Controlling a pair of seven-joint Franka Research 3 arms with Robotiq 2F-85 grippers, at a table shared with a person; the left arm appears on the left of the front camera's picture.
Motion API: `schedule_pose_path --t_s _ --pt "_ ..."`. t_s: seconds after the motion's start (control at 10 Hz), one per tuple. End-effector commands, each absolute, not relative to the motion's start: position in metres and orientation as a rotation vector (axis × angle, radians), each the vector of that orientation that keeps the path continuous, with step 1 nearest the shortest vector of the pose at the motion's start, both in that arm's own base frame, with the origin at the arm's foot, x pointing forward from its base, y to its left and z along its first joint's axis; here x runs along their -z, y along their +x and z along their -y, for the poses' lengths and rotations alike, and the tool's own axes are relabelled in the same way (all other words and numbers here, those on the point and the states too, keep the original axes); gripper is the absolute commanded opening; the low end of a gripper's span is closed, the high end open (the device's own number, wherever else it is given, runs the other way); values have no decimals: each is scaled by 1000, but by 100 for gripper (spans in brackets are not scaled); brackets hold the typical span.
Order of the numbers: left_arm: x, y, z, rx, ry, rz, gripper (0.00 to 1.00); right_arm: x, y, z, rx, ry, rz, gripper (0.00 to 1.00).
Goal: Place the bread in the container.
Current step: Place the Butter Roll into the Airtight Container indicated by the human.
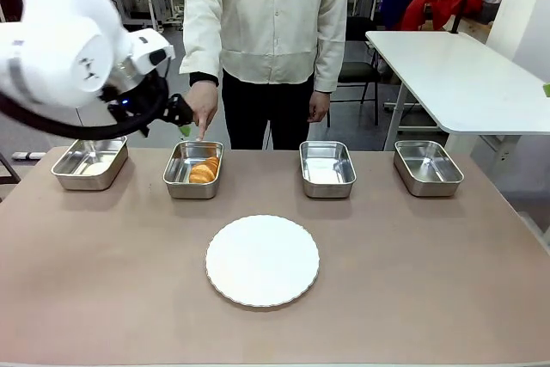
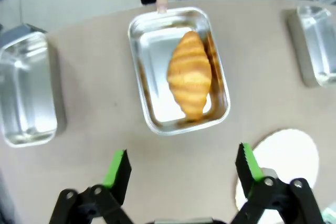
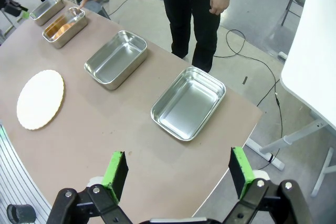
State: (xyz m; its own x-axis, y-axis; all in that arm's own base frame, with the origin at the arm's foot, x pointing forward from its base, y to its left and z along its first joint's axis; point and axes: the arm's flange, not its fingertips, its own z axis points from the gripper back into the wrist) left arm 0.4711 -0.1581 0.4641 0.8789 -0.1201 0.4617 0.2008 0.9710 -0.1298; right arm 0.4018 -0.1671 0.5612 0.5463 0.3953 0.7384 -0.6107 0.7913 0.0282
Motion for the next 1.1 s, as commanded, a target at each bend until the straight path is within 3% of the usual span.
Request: schedule_pose_path --t_s 0.0,0.3,0.6,0.7,0.8,1.0 --pt "-455 417 130 208 -265 493 100 -562 403 168 -612 318 820 100" --pt "-452 349 119 290 -241 507 100 -562 403 168 -612 318 820 100" --pt "-440 323 118 294 -210 475 100 -562 403 168 -612 318 820 100" --pt "-431 321 119 325 -155 437 100 -562 403 168 -612 318 820 100" --pt "-477 371 136 277 -224 484 100 -562 403 168 -612 318 820 100" --pt "-477 371 136 277 -224 484 100 -562 403 168 -612 318 820 100"
